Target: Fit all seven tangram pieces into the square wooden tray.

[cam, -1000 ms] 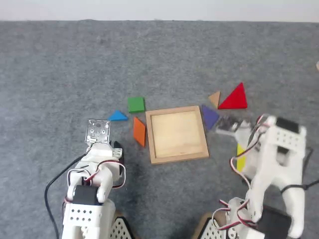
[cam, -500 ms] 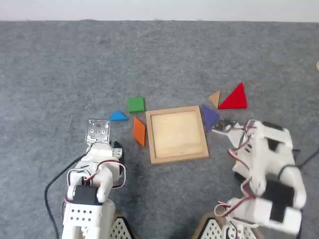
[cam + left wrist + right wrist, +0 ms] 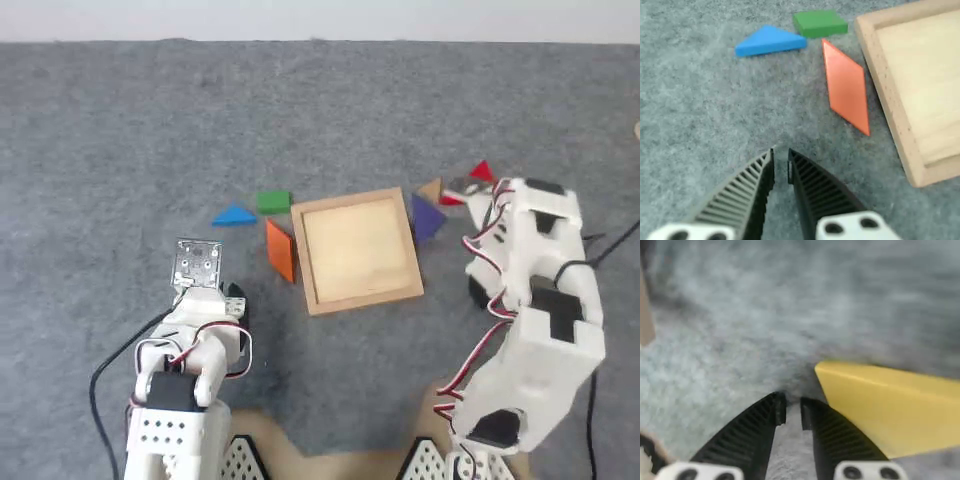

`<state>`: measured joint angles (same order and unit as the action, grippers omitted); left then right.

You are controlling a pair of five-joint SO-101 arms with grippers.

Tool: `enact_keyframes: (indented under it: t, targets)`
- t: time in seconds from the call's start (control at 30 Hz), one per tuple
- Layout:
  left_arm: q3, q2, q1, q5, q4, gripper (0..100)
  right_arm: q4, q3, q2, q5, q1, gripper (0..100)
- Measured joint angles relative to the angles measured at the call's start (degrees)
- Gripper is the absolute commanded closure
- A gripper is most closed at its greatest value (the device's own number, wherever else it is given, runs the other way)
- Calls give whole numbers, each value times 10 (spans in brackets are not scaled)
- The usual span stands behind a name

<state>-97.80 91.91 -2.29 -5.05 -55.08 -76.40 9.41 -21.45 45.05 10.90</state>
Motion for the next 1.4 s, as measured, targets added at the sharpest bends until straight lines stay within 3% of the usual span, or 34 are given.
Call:
enact_keyframes:
  t: [0.3,0.57,0.8,1.0,1.2,1.4]
  targets:
    - [0,0,0,0,0,946,-37,-20,112,-20,1,887]
    - [0,0,0,0,0,946,53,75,166,-20,3,887]
    - [0,0,0,0,0,946,79,159,208,-33,105,887]
    - [0,0,0,0,0,946,179,278,290,-211,117,882]
    - [0,0,0,0,0,946,196,289,339,-420,83,882]
    - [0,0,0,0,0,946,239,290,328,-446,79,884]
